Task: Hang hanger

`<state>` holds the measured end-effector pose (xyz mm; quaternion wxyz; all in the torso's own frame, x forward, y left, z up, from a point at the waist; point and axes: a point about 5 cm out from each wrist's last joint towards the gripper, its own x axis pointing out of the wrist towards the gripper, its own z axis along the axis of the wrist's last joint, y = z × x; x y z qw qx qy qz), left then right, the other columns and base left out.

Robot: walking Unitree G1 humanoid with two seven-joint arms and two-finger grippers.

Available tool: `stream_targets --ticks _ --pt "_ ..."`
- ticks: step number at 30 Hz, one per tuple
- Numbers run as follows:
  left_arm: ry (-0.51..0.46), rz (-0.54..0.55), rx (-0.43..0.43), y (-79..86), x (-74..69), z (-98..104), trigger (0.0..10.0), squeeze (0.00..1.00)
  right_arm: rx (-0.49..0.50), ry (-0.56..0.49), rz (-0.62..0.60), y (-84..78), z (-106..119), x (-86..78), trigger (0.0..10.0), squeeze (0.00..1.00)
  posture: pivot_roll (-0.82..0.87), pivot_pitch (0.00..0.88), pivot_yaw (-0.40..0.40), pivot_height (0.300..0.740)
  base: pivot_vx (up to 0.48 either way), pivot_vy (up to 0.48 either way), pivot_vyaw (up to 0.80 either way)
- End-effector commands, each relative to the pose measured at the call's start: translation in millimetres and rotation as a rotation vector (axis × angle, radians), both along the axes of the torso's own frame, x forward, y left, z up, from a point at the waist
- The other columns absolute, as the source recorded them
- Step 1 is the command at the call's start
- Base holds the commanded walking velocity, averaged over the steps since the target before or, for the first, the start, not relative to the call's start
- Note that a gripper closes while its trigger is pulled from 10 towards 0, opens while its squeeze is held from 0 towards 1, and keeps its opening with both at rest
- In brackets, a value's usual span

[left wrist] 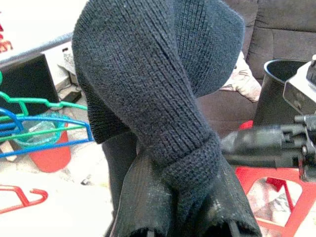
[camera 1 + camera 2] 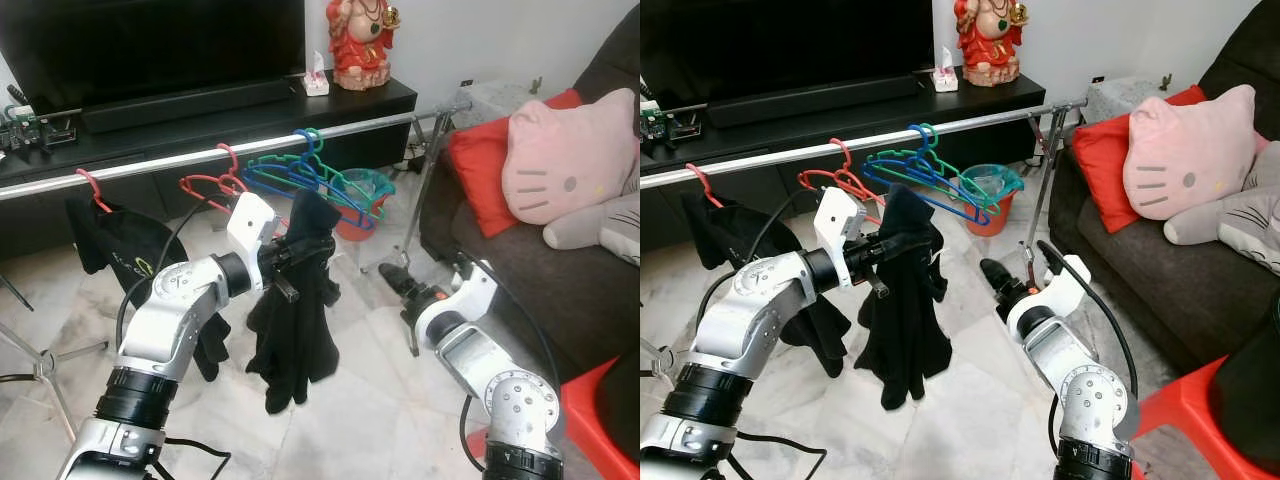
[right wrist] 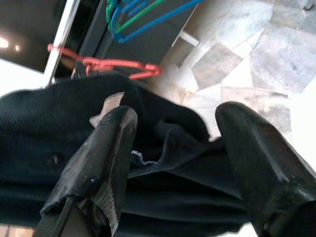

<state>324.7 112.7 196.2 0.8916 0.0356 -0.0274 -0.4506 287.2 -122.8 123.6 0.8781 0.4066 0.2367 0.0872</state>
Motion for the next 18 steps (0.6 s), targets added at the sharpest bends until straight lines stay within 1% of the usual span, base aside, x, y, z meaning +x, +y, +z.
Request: stream_targets --ticks 1,2,3,4,5,6,7,8,9,10,11,12,13,15,16,17,18 --pt "-0.051 -0.004 -0.021 -0.7 4.0 16 10.0 0.00 -0.119 -0.042 0.050 7.0 6 0.4 10.0 0.00 -0.05 0.000 0.013 0.740 0.000 0.000 0.00" --pt "-0.051 0.009 -0.025 0.0 5.0 15 10.0 0.00 -0.319 -0.054 0.034 -5.9 2 2.3 10.0 0.00 -0.06 0.000 0.016 0.740 0.000 0.000 0.00" --pt "-0.051 0.009 -0.025 0.0 5.0 15 10.0 0.00 -0.319 -0.054 0.034 -5.9 2 2.3 10.0 0.00 -0.06 0.000 0.016 0.740 0.000 0.000 0.00" --pt "-0.047 0.036 -0.031 1.0 6.4 13 10.0 0.00 -0.745 -0.096 0.029 -34.9 -3 5.7 10.0 0.00 -0.06 0.000 0.014 0.740 0.000 0.000 0.00" --pt "-0.045 0.048 -0.034 1.4 6.9 12 10.0 0.00 -0.938 -0.120 0.045 -47.9 -5 6.4 10.0 0.00 -0.06 0.000 0.014 0.740 0.000 0.000 0.00" --pt "-0.040 0.069 -0.037 2.2 7.5 10 10.0 0.00 -0.992 -0.131 0.037 -61.1 -4 7.1 10.0 0.00 -0.06 0.000 0.014 0.740 0.000 0.000 0.00" --pt "-0.036 0.086 -0.039 2.9 8.0 8 10.0 0.00 -0.999 -0.150 0.035 -69.9 -1 7.9 10.0 0.00 -0.06 0.000 0.014 0.740 0.000 0.000 0.00" --pt "-0.036 0.086 -0.039 2.9 8.0 8 10.0 0.00 -0.999 -0.150 0.035 -69.9 -1 7.9 10.0 0.00 -0.06 0.000 0.014 0.740 0.000 0.000 0.00" --pt "-0.031 0.100 -0.042 3.7 8.1 7 10.0 0.00 -0.982 -0.204 0.038 -76.9 7 9.4 10.0 0.00 -0.06 0.000 0.014 0.740 0.000 0.000 0.00" --pt "-0.024 0.107 -0.051 4.1 8.4 7 10.0 0.00 -1.004 -0.232 0.079 -78.1 10 10.3 10.0 0.00 -0.07 0.000 0.013 0.740 0.000 0.000 0.00" --pt "-0.024 0.107 -0.051 4.1 8.4 7 10.0 0.00 -1.004 -0.232 0.079 -78.1 10 10.3 10.0 0.00 -0.07 0.000 0.013 0.740 0.000 0.000 0.00" --pt "-0.020 0.111 -0.058 4.3 8.6 7 10.0 0.00 -1.021 -0.247 0.109 -78.7 11 10.7 10.0 0.00 -0.07 0.000 0.013 0.740 0.000 0.000 0.00" --pt "-0.011 0.105 -0.071 4.0 8.3 7 10.0 0.00 -0.995 -0.284 0.211 -76.0 11 10.4 10.0 0.00 -0.07 0.000 0.010 0.740 0.000 0.000 0.00" --pt "-0.006 0.088 -0.068 3.7 7.3 8 10.0 0.00 -0.982 -0.351 0.352 -68.1 11 7.6 10.0 0.00 -0.07 0.000 0.010 0.740 0.000 0.000 0.00" --pt "-0.006 0.088 -0.068 3.7 7.3 8 10.0 0.00 -0.982 -0.351 0.352 -68.1 11 7.6 10.0 0.00 -0.07 0.000 0.010 0.740 0.000 0.000 0.00" --pt "-0.005 0.083 -0.067 3.6 7.0 8 10.0 0.00 -0.985 -0.369 0.402 -65.3 11 6.1 10.0 0.00 -0.07 0.000 0.010 0.740 0.000 0.000 0.00" --pt "-0.003 0.077 -0.065 3.5 6.6 8 10.0 0.00 -1.021 -0.400 0.510 -60.7 8 2.4 10.0 0.00 -0.07 0.000 0.011 0.740 0.000 0.000 0.00"
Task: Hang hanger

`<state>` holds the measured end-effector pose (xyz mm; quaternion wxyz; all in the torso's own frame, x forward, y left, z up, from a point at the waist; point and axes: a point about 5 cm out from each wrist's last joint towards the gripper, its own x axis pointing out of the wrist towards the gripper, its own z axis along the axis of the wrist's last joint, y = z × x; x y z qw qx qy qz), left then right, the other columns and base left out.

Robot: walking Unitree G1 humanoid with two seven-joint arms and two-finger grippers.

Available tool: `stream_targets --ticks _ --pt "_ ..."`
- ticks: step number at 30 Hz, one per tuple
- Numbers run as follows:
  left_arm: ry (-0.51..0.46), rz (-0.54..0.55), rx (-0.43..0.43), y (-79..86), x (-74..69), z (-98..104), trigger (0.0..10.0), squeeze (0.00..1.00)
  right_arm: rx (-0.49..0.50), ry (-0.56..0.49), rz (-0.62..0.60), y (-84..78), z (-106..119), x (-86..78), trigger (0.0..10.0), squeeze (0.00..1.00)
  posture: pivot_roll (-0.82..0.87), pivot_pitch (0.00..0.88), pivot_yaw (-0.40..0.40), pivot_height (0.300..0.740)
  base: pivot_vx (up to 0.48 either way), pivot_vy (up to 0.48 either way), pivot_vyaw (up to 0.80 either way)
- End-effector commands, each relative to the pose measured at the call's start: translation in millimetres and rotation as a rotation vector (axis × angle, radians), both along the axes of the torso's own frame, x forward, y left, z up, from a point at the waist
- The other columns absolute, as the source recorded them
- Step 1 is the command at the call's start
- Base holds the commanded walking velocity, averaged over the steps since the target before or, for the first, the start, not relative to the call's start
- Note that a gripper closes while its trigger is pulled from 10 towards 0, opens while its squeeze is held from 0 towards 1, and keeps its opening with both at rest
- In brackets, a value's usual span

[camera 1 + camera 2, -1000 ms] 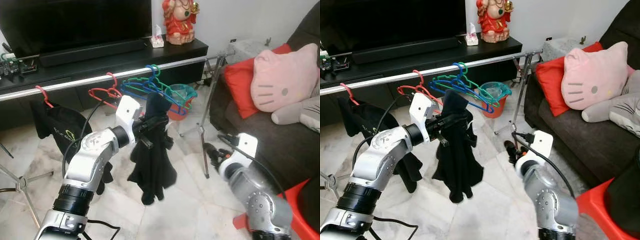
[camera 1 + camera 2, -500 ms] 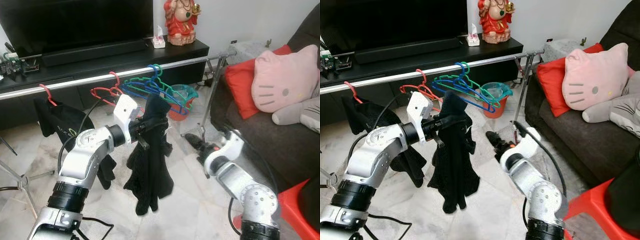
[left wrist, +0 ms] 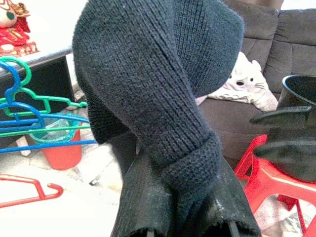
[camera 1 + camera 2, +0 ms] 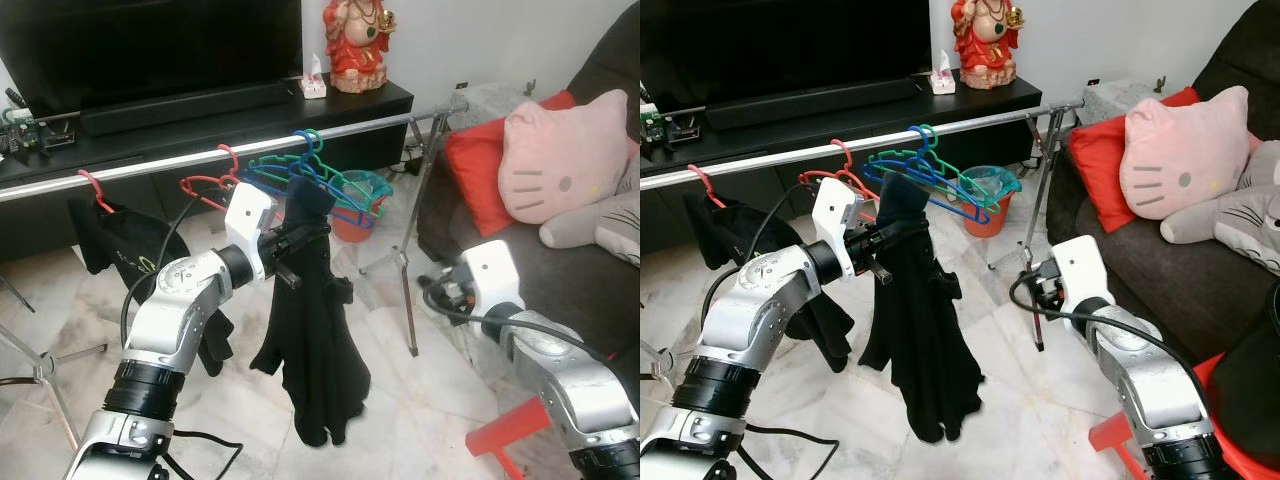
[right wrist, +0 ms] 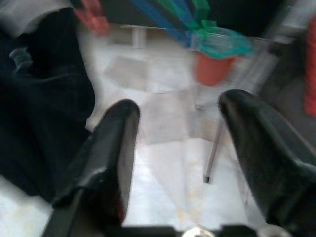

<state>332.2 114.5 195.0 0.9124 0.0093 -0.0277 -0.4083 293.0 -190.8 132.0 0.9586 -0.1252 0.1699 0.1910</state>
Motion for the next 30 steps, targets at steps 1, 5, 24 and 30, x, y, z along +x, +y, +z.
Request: stream_targets --ticks 1,5,24,30 --pt "-0.024 -0.020 -0.013 1.6 -1.2 9 10.0 0.00 -0.112 0.025 0.206 9.7 -5 -7.3 10.0 0.00 -0.06 0.000 0.009 0.740 0.000 0.000 0.00" --pt "-0.002 -0.047 -0.007 1.8 -3.3 7 10.0 0.00 -0.356 0.071 0.479 6.5 -19 -18.0 10.0 0.00 -0.06 0.000 0.008 0.740 0.000 0.000 0.00" --pt "0.163 -0.421 0.143 -12.0 -42.9 -19 10.0 0.00 -0.413 -0.036 0.836 36.2 0 -3.5 10.0 0.00 -0.05 0.000 0.006 0.740 0.000 0.000 0.00" --pt "0.158 -0.409 0.133 -12.0 -40.0 -14 10.0 0.00 -0.417 0.095 1.005 40.0 -14 -24.7 10.0 0.00 -0.05 0.000 0.002 0.740 0.000 0.000 0.00"
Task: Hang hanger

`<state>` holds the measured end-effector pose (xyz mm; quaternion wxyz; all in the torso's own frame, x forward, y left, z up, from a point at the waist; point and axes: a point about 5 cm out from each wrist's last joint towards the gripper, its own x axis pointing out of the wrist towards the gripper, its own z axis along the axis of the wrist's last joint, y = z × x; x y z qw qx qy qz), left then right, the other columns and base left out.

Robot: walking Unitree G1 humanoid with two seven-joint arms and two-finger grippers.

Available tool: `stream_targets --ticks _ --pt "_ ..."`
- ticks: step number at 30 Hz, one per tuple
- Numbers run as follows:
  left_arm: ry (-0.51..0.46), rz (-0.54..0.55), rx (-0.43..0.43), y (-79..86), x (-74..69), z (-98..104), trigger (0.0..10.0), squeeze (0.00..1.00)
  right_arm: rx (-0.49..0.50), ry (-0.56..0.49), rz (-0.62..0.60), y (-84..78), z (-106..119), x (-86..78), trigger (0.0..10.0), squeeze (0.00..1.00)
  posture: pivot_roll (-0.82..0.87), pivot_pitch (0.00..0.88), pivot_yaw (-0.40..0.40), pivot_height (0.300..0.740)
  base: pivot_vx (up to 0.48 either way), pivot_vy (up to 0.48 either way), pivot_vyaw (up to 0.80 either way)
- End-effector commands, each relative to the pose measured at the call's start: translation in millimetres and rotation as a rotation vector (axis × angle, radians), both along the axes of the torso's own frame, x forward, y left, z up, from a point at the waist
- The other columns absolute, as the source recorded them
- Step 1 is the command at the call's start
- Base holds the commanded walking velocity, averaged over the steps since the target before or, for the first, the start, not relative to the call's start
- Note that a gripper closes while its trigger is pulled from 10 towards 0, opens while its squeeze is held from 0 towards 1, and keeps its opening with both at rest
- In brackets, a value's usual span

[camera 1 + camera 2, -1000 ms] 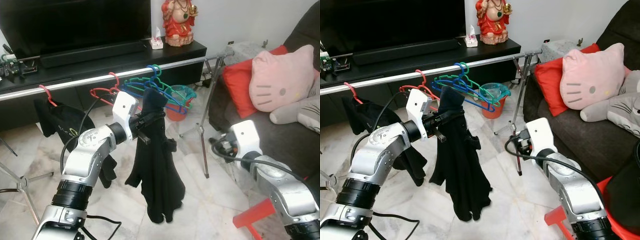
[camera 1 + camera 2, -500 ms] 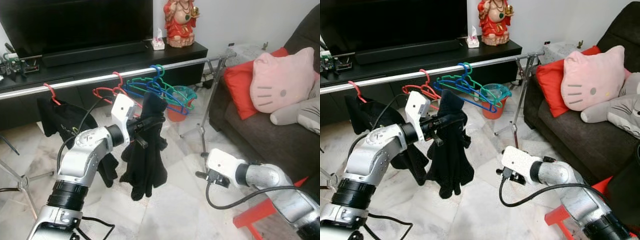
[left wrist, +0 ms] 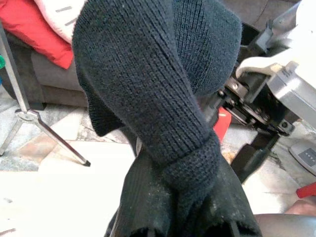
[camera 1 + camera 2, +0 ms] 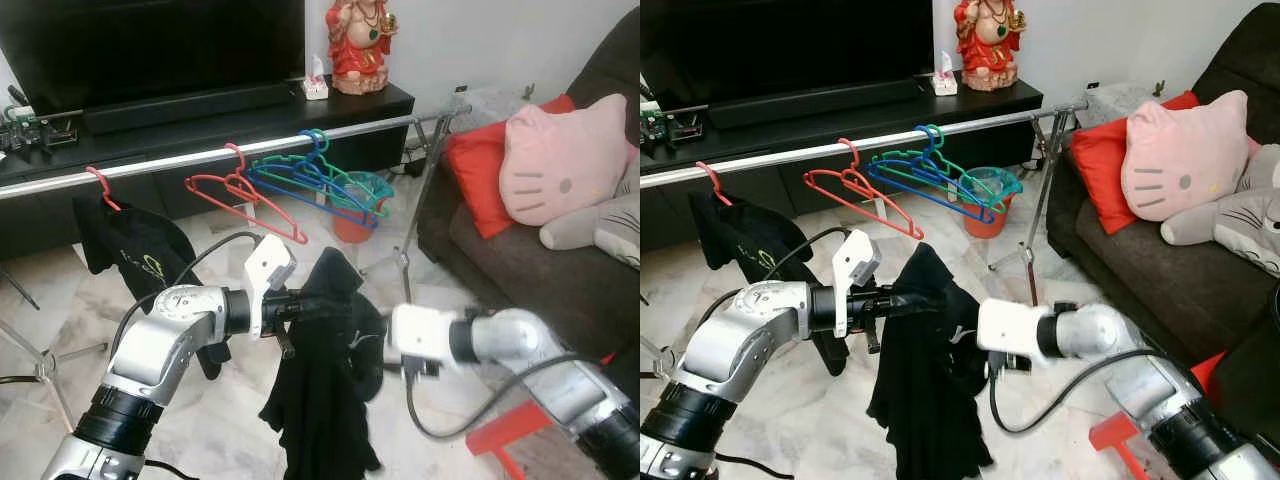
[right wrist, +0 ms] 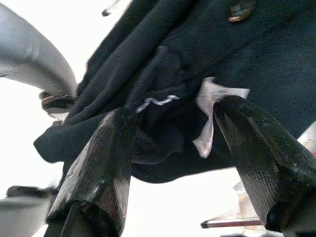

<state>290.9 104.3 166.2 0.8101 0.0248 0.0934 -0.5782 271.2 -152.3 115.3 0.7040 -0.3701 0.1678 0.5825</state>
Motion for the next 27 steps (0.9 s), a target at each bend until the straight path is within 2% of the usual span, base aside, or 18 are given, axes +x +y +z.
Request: stream_targets --ticks 1,6,14,15,16,17,21,22,23,24,27 --pt "-0.045 -0.018 -0.019 -2.1 1.5 16 10.0 0.00 -0.004 0.028 0.035 2.0 2 -5.3 10.0 0.00 -0.05 0.000 0.003 0.740 0.000 0.000 0.00" --pt "-0.048 -0.023 -0.028 -3.9 2.9 19 10.0 0.00 -0.018 0.090 0.072 4.5 -2 -14.5 10.0 0.00 -0.05 0.000 0.002 0.740 0.000 0.000 0.00" --pt "-0.056 -0.028 -0.036 -5.0 4.3 23 10.0 0.00 -0.036 0.108 0.072 5.6 -6 -10.3 10.0 0.00 -0.05 0.000 -0.002 0.740 0.000 0.000 0.00" --pt "-0.057 -0.027 -0.037 -5.5 4.9 24 10.0 0.00 -0.045 0.109 0.065 6.1 -8 -8.6 10.0 0.31 -0.05 0.000 -0.003 0.740 0.000 0.000 0.00" --pt "-0.059 -0.026 -0.037 -5.9 5.4 24 10.0 0.00 -0.051 0.110 0.061 6.4 -9 -7.3 10.0 0.31 -0.05 0.000 -0.004 0.740 0.000 0.000 0.00" --pt "-0.060 -0.026 -0.038 -6.3 5.8 24 10.0 0.00 -0.057 0.106 0.060 6.8 -10 -6.2 10.0 1.00 -0.05 0.000 -0.004 0.740 0.000 0.000 0.00" --pt "-0.062 -0.026 -0.047 -7.5 6.5 26 10.0 0.00 -0.064 0.065 0.033 8.5 -10 1.6 10.0 1.00 -0.05 0.000 -0.006 0.740 0.000 0.000 0.00" --pt "-0.064 -0.026 -0.052 -8.0 6.7 27 10.0 0.00 -0.079 0.032 0.015 9.0 -11 7.5 10.0 0.51 -0.05 0.000 -0.007 0.740 0.000 0.000 0.00" --pt "-0.065 -0.026 -0.052 -8.2 6.7 27 10.0 0.00 -0.090 0.021 0.015 8.9 -11 9.1 10.0 0.08 -0.04 0.000 -0.008 0.740 0.000 0.000 0.00" --pt "-0.065 -0.026 -0.053 -8.3 6.7 27 10.0 0.00 -0.100 0.009 0.013 8.8 -12 10.7 10.0 0.00 -0.04 0.000 -0.008 0.740 0.000 0.000 0.00" --pt "-0.067 -0.026 -0.055 -8.2 6.9 28 10.0 0.00 -0.120 -0.024 -0.002 8.1 -13 16.6 10.0 0.00 -0.04 0.000 -0.009 0.740 0.000 0.000 0.00"
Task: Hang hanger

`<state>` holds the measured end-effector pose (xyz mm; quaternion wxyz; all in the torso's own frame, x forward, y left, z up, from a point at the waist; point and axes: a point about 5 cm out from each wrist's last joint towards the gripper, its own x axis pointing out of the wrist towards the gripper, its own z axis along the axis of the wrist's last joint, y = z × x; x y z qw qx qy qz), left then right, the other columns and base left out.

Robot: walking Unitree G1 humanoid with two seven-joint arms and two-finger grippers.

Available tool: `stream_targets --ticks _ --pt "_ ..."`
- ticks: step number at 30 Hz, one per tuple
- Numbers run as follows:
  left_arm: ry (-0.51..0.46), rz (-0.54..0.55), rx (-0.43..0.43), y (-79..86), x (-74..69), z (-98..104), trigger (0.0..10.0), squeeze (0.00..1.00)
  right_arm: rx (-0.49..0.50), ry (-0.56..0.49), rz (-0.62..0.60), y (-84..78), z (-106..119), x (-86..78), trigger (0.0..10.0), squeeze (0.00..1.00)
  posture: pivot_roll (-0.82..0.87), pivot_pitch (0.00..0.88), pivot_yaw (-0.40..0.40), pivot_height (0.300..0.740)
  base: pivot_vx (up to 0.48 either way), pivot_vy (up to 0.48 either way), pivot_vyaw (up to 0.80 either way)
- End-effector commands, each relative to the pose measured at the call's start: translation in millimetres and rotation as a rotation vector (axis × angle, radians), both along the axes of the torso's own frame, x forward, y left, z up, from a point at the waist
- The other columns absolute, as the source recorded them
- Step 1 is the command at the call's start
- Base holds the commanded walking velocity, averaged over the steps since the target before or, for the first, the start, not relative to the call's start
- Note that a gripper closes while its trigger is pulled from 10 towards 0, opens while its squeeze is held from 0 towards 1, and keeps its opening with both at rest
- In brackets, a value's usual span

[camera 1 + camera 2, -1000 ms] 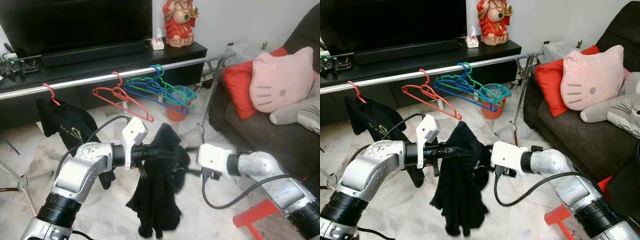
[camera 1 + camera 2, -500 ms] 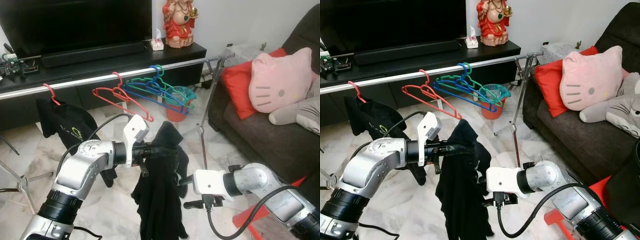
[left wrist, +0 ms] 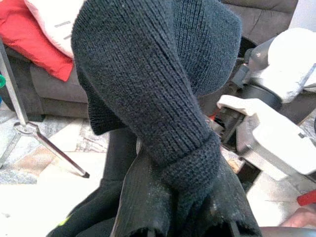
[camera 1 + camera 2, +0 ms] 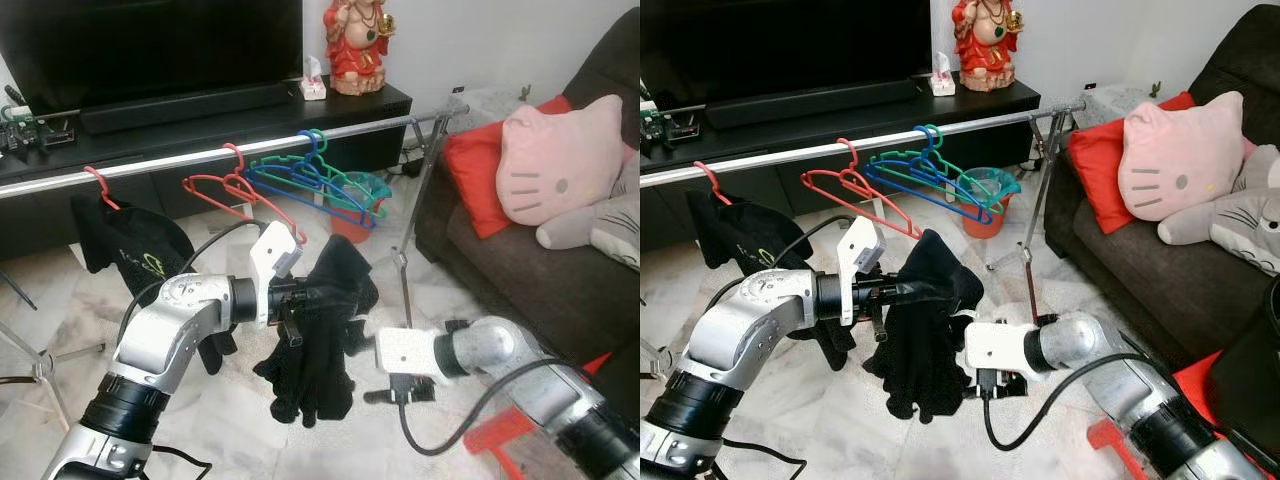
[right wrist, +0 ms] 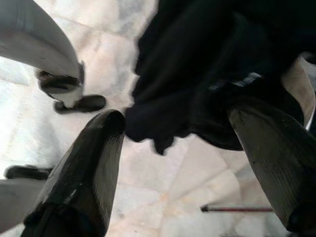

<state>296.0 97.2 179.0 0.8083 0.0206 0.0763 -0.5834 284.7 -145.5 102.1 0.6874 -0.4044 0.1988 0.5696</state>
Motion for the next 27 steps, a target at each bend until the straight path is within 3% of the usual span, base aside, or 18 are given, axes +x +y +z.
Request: stream_targets --ticks 1,7,16,27 --pt "-0.045 -0.015 -0.027 -1.1 1.9 15 10.0 0.00 -0.019 -0.023 0.009 1.3 1 3.1 10.0 0.00 -0.04 0.000 -0.009 0.740 0.000 0.000 0.00" --pt "-0.046 -0.016 -0.029 -1.1 2.3 16 10.0 0.00 -0.030 -0.049 -0.020 1.7 2 10.7 10.0 0.00 -0.04 0.000 -0.010 0.740 0.000 0.000 0.00" --pt "-0.056 -0.022 -0.038 -3.7 3.6 20 10.0 0.00 -0.067 0.046 0.029 1.2 -10 3.5 10.0 0.00 -0.04 0.000 -0.015 0.740 0.000 0.000 0.00" --pt "-0.086 -0.053 -0.061 -11.0 2.4 32 10.0 0.00 -0.060 0.078 0.022 -0.3 -13 8.5 10.0 0.00 -0.03 0.000 -0.016 0.740 0.000 0.000 0.00"
